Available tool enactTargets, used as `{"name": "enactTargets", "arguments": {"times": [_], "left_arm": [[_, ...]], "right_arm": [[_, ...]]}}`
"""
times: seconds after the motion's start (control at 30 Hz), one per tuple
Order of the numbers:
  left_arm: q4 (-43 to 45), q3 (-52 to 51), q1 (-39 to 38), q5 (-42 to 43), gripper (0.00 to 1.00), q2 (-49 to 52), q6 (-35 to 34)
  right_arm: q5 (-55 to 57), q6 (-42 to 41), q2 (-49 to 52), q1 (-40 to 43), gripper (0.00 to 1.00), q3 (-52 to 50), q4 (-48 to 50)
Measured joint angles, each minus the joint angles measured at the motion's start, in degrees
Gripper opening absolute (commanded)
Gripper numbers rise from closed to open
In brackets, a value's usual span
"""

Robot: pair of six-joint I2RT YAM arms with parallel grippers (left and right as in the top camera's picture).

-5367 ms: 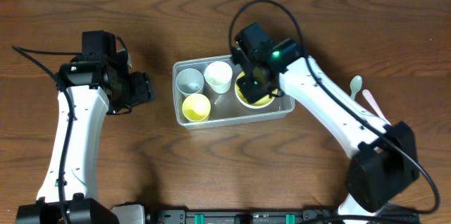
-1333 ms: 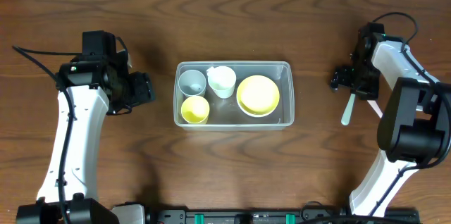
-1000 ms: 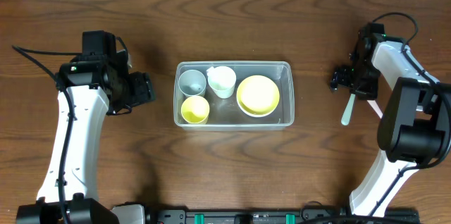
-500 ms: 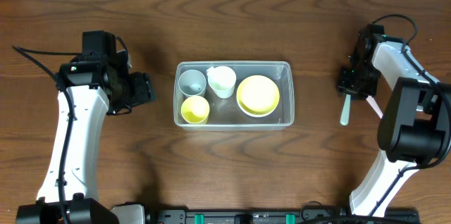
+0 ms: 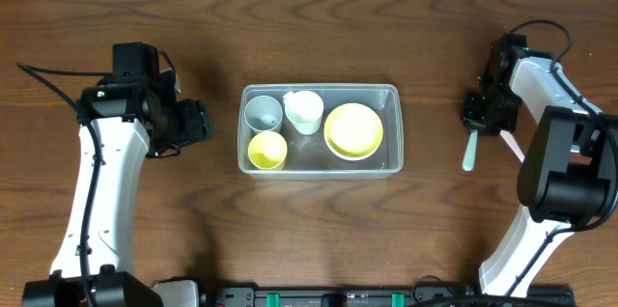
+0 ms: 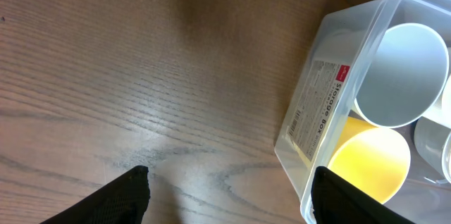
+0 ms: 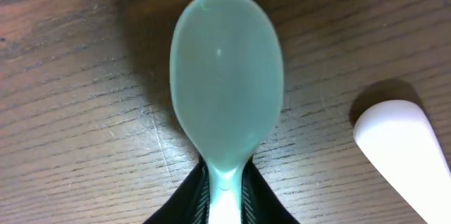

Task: Pack container
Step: 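Carry the spoon with the right gripper into the box and release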

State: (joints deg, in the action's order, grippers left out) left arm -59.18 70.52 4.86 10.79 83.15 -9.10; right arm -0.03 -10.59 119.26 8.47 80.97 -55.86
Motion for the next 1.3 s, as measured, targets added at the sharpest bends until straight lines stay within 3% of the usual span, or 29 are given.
{"name": "enactTargets", "arguments": {"times": [0.17, 0.6, 0.77, 1.03, 1.3], "left_arm": [[0.00, 0.00, 0.00, 0.00, 0.74, 0.00, -0.02], [-0.02, 0.00, 0.00, 0.00, 0.74, 0.00, -0.02], [-0.11, 0.00, 0.00, 0.00, 0.74, 0.00, -0.02], [-0.20, 0.00, 0.00, 0.00, 0.74, 0.00, -0.02], [-0.50, 0.00, 0.00, 0.00, 0.74, 0.00, 0.00]], "right_arm": [[-0.02, -0.07, -0.04, 0.00, 0.01, 0.00, 0.02], [-0.66, -0.04, -1.95, -0.26, 0.01, -0.07, -1.73], [-3.63, 3.19, -14.01, -3.08, 0.01, 0.66, -2.03], [-9.07, 17.75, -32.06, -19.65, 0.06, 3.76, -1.53], [-9.16, 36.28, -31.15, -35.06, 0.01, 3.74, -0.59]]}}
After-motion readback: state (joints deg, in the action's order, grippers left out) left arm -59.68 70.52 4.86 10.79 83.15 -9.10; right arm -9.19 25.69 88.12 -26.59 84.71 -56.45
